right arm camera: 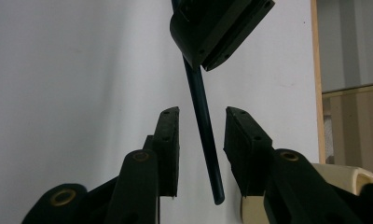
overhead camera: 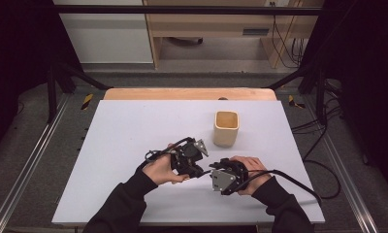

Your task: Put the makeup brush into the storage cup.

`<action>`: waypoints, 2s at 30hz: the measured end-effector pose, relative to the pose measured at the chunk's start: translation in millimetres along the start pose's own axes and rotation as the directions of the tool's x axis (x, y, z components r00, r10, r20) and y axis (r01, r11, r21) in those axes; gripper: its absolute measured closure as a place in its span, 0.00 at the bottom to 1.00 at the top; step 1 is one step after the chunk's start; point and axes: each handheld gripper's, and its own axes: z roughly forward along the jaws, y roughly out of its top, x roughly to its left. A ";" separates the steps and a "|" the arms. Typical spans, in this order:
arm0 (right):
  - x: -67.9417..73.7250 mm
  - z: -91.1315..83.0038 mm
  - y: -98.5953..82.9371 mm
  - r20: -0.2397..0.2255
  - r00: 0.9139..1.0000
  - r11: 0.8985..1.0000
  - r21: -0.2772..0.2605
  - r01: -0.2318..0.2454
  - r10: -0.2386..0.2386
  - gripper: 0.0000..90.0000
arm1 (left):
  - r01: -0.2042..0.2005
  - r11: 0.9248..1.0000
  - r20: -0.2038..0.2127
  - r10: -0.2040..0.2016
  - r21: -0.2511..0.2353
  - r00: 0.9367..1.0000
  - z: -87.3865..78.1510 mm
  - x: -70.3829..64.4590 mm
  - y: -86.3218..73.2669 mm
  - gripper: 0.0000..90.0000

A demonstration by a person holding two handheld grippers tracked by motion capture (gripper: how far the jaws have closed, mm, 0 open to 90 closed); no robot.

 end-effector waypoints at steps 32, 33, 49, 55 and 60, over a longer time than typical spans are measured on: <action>0.9 -1.3 0.8 -0.036 0.999 1.000 0.002 -0.001 0.001 0.94 | -0.002 0.999 0.031 0.004 -0.036 1.000 -2.5 -1.6 3.8 0.92; 0.4 -1.6 0.7 -0.043 0.999 1.000 0.002 0.000 0.000 0.94 | -0.010 0.999 0.030 0.011 -0.039 0.999 -2.0 -1.9 3.6 0.92; -3.3 0.3 -3.0 -0.068 0.994 0.996 0.019 -0.083 0.084 0.94 | -0.064 0.984 -0.103 0.047 -0.168 0.994 -27.0 4.3 -15.2 0.57; -5.4 0.7 -5.3 -0.068 0.990 0.992 0.044 -0.119 0.122 0.94 | -0.029 0.959 -0.165 -0.018 -0.281 0.986 -44.4 12.2 -36.6 0.43; -8.0 -0.1 -8.7 -0.065 0.985 0.987 0.048 -0.156 0.158 0.94 | 0.015 0.927 -0.188 -0.092 -0.375 0.978 -53.4 16.3 -55.6 0.34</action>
